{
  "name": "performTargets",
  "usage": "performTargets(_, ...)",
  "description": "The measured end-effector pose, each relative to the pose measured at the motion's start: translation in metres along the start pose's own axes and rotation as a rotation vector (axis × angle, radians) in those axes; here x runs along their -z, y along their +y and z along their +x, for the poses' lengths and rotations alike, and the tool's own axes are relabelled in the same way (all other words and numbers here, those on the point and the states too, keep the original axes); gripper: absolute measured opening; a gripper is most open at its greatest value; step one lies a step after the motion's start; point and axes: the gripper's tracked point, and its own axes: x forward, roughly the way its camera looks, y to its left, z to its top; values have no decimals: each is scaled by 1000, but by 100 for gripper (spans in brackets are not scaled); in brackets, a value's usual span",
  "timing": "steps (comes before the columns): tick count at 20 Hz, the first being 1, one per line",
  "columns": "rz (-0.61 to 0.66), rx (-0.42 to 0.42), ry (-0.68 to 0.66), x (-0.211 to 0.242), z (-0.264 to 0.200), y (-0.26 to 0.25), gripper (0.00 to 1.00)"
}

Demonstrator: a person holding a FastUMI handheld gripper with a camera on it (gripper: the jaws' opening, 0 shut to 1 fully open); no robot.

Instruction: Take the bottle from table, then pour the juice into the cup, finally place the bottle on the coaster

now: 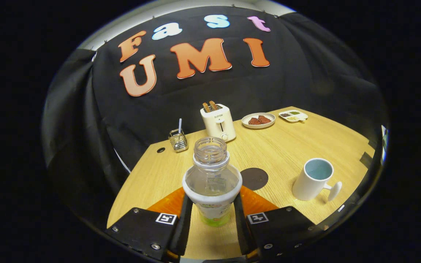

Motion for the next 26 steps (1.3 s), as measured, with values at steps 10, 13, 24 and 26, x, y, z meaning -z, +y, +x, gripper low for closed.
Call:
performTargets(10,380,-64,-4,-15,10,-43,55)
performTargets(13,485,-79,-10,-19,15,-52,55)
performTargets(24,824,-122,-12,-20,29,-65,55)
performTargets(26,866,-131,-15,-22,29,-66,55)
